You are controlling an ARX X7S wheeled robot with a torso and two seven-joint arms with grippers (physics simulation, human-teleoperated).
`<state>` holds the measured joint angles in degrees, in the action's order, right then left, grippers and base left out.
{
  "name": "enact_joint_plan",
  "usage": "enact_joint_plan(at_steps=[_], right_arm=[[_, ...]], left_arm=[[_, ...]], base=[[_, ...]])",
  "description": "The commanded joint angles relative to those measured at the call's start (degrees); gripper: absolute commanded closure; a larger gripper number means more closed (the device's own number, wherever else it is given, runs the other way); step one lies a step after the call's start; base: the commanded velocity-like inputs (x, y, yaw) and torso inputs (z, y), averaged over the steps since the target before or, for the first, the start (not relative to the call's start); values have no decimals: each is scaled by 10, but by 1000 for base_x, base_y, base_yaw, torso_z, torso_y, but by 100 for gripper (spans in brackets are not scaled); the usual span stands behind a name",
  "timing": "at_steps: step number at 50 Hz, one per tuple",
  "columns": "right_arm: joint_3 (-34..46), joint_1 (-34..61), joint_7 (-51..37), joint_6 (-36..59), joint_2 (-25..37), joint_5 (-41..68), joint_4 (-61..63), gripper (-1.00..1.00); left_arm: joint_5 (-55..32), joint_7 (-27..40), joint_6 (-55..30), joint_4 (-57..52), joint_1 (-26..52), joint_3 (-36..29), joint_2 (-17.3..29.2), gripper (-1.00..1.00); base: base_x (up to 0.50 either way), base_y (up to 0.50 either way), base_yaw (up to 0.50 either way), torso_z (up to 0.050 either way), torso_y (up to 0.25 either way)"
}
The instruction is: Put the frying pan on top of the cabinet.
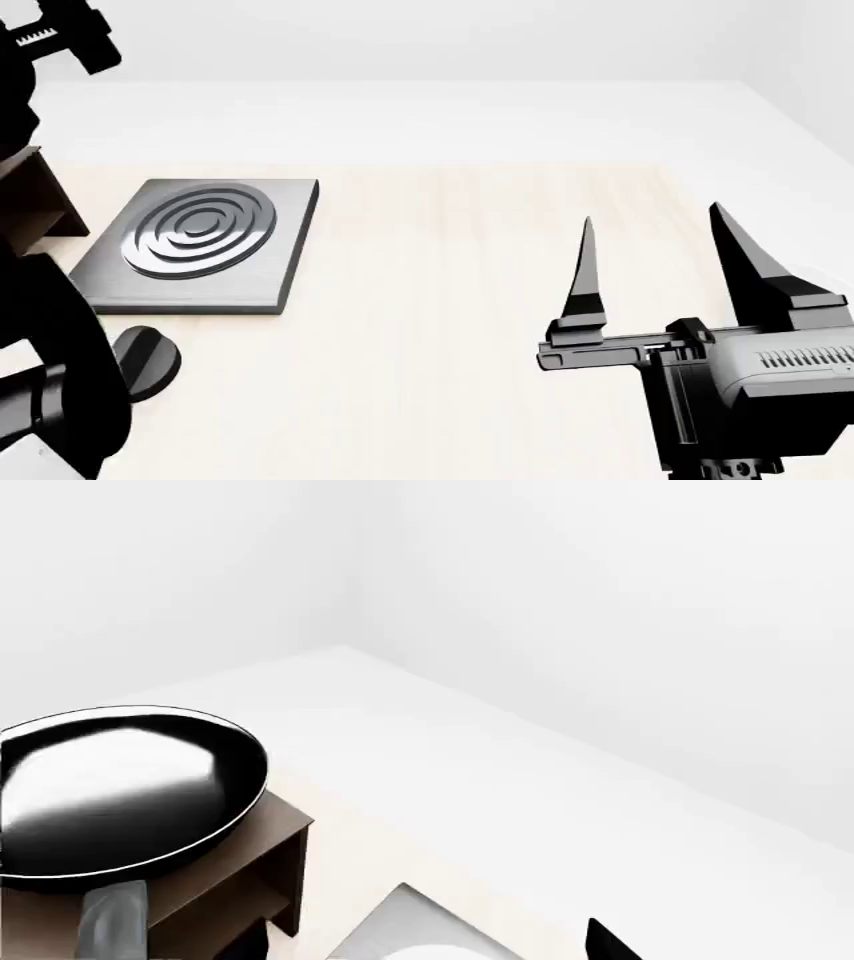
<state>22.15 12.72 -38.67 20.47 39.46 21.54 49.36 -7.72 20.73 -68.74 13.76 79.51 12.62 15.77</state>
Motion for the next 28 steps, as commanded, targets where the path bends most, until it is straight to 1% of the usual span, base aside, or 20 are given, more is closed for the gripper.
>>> enact_joint_plan(at_steps=[1, 2, 3, 4, 7, 8, 11, 14, 16, 18, 20, 23, 28], right_arm=[[3, 0, 2, -4, -1, -2, -7, -100], [5, 2, 3, -3, -2, -2, -9, -100], [6, 3, 3, -3, -3, -2, -10, -100], [7, 3, 4, -3, -3, -3, -11, -100], [9, 7, 5, -1, -5, -3, -14, -100], [10, 8, 5, 0, -5, -3, -15, -100], [11, 11, 7, 2, -6, -2, -17, -100], [12, 13, 7, 2, -7, -3, -20, -100], [12, 13, 7, 2, -7, -3, -21, -100], [12, 14, 8, 2, -7, -2, -22, -100], [13, 16, 8, 3, -8, -2, -23, -100], [16, 25, 10, 11, -10, -1, -25, -100], [17, 35, 11, 19, -11, 2, -26, -100]], left_arm=[[-76, -75, -191, -417, -158, -7, -59, -100], [-94, -81, -211, -441, -171, -3, -64, -100], [-119, -67, -212, -444, -178, 3, -63, -100], [-147, -48, -212, -450, -184, 10, -62, -100], [-269, 23, -212, -475, -214, 23, -50, -100], [-291, 37, -211, -490, -226, 28, -51, -100], [-307, 42, -195, -512, -252, 25, -53, -100], [-310, 32, -160, -531, -290, 11, -52, -100], [-319, 14, -139, -547, -308, 2, -46, -100], [-322, -13, -97, -586, -349, -25, -27, -100], [-324, -21, -79, -596, -371, -28, -27, -100], [-314, -23, -55, -590, -405, -42, -34, -100], [-309, -31, -26, -573, -435, -52, -43, -100]], base=[[0, 0, 0, 0, 0], [0, 0, 0, 0, 0], [0, 0, 0, 0, 0], [0, 0, 0, 0, 0], [0, 0, 0, 0, 0], [0, 0, 0, 0, 0], [0, 0, 0, 0, 0], [0, 0, 0, 0, 0], [0, 0, 0, 0, 0], [0, 0, 0, 0, 0], [0, 0, 0, 0, 0], [0, 0, 0, 0, 0], [0, 0, 0, 0, 0]])
